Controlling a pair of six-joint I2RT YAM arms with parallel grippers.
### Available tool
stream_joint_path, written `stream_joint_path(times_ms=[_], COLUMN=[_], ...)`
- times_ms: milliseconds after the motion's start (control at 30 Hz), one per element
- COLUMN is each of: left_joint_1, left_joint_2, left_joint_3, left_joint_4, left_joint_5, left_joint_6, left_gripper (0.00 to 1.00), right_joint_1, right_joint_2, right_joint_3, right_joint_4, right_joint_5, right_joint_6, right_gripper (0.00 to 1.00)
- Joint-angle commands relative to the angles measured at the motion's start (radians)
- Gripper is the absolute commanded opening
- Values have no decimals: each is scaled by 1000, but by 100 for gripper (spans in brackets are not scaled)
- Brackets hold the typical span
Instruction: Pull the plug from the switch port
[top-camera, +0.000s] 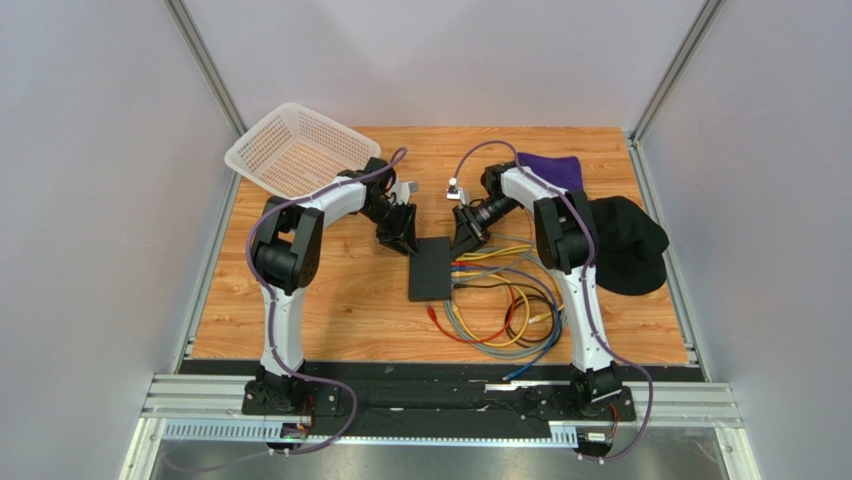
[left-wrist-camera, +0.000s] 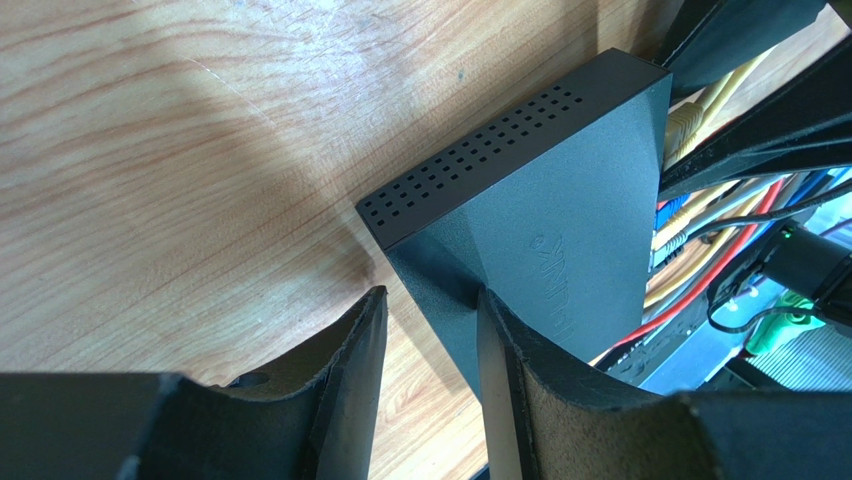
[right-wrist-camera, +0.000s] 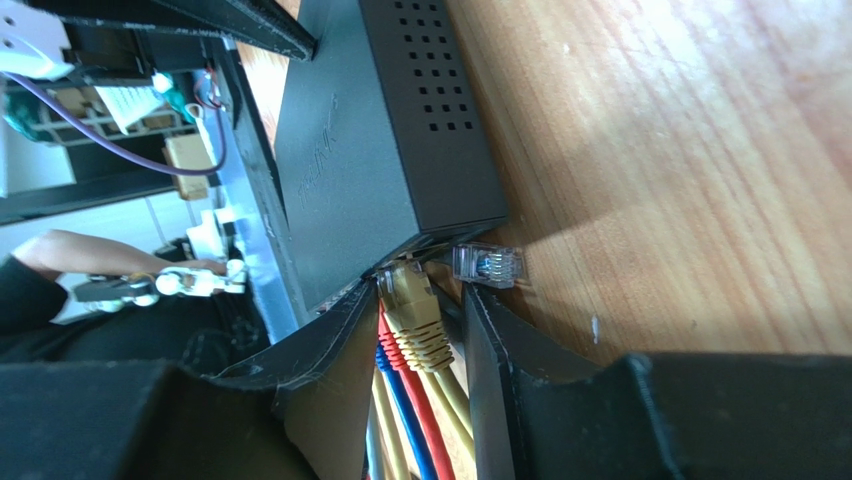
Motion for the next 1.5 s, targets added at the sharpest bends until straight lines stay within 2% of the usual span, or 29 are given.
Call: stream_joint_path(times_ms=[0,367,567,867,1000,1467], left_joint_1=[-26,-29,-33,-36,-37,-43], left_joint_2=[34,31,31,29,29,32], left_joint_3=[-35,-38,-36,-36,-36,-32], left_joint_4=[-36,-36,-36,-36,-36,-37], left_joint_5=[-148,-153,-154,-156,-157,-165], left_joint_6=[40,43,43,49,49,52], left_gripper=[46,46,46,46,46,46], right_joint_1=[-9,-12,-12,-11,-12,-48], right_joint_2=[23,24,30,41,43,55], right_joint_3=[43,46,46,49,46,28], right_joint_4=[45,85,89,95,73,22], right_joint_5=[-40,-57,-57,-61,-63,-97], right_joint_6=[53,94,99,111,84,36], right_gripper=[40,41,38,17,0,0])
